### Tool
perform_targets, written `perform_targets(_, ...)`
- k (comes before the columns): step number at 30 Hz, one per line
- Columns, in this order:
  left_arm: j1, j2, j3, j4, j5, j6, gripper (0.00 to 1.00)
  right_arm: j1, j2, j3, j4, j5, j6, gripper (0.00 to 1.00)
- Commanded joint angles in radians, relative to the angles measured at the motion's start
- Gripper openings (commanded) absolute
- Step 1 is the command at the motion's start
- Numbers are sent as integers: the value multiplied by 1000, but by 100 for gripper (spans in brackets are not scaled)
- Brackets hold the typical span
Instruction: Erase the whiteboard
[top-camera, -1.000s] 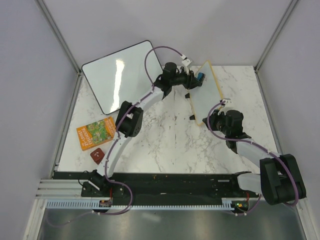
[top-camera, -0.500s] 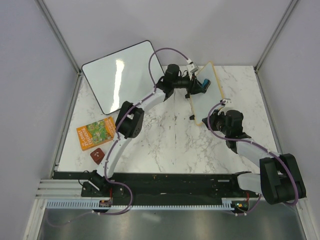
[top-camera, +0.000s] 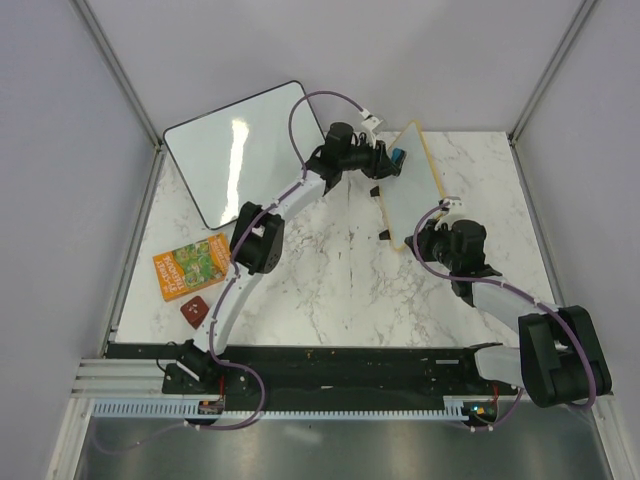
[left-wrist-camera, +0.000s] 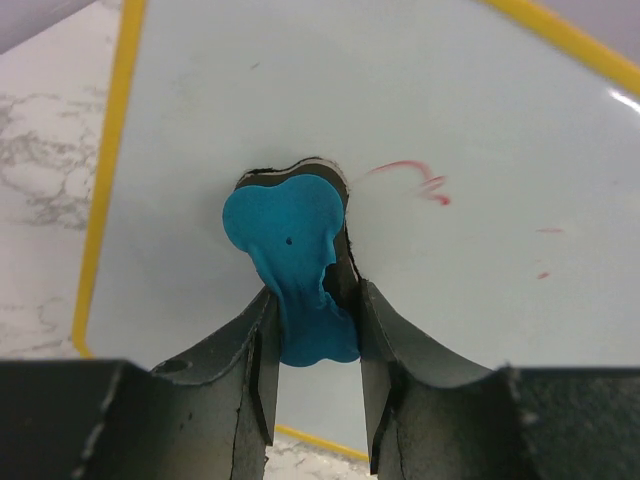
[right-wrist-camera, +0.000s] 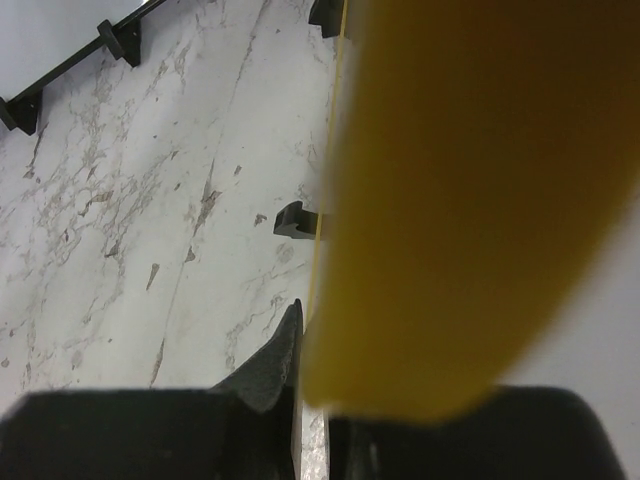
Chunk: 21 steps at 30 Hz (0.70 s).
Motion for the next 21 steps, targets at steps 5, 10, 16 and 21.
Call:
perform_targets(5, 27, 45, 30, -14, 47, -102, 2, 21, 27, 10, -82, -59, -34, 0)
perform_targets(10, 7, -5, -68, 87, 157, -83, 2, 20, 29, 10, -82, -59, -37, 0)
perform_targets(16, -39, -95, -150, 174, 196, -2, 2, 20, 30, 10, -80, -59, -37, 0)
perform_targets(21, -66, -138, -154, 183, 210, 23, 2, 21, 26, 9, -80, -61, -36, 0)
